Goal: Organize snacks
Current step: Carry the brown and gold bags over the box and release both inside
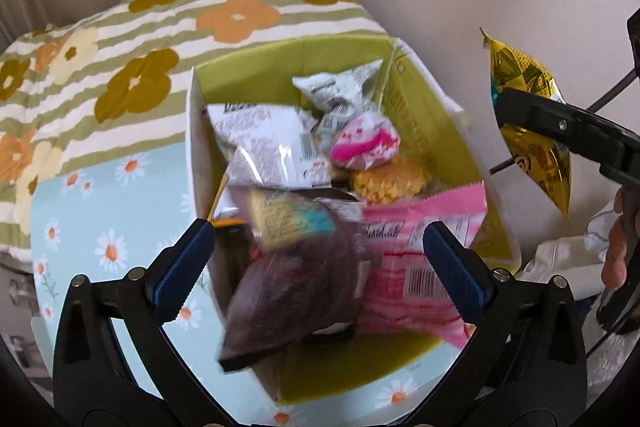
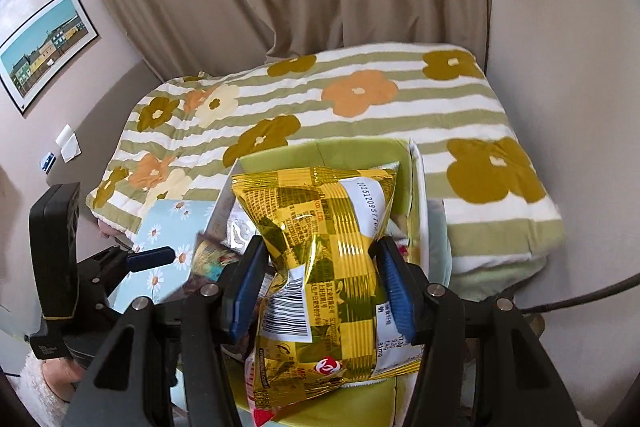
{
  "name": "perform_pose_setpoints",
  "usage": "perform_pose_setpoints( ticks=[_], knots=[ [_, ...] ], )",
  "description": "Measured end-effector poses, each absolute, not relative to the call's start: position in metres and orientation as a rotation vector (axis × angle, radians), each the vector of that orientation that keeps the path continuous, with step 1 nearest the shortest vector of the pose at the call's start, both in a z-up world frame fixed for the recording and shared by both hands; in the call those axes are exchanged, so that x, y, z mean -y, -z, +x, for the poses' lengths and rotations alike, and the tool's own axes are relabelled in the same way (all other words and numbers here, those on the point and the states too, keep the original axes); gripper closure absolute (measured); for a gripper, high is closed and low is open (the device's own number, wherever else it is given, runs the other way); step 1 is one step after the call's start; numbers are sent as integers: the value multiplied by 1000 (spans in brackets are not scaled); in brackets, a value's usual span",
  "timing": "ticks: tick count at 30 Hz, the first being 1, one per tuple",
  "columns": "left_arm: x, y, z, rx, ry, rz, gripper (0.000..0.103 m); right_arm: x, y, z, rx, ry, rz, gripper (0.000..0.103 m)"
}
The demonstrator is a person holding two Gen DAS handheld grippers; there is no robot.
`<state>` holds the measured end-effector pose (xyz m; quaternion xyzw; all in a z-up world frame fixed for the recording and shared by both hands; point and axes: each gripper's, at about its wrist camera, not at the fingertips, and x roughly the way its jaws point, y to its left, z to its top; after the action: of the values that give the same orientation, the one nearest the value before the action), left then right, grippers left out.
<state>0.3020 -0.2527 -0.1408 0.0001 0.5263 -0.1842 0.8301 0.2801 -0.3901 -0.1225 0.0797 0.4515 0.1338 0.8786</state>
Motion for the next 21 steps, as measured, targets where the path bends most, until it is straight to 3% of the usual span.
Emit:
perform_pose_setpoints(
  ticks=[15, 18, 19, 20, 21],
  knots=[
    [205, 132, 272, -1079, 253, -45, 0, 380, 154, 316, -1011, -312, 80, 49],
    [196, 132, 264, -1075, 224, -57, 0, 380, 160, 320, -1002, -309, 54, 31],
    [193, 132, 262, -1074, 204, -55, 0, 381, 161, 320, -1001, -293, 45, 14],
    [191, 132, 259, -1073, 183, -48, 0, 382, 162, 319, -995, -272, 36, 5],
    [189, 132, 256, -1073, 169, -42, 0, 382, 162, 317, -988, -253, 32, 5]
  ],
)
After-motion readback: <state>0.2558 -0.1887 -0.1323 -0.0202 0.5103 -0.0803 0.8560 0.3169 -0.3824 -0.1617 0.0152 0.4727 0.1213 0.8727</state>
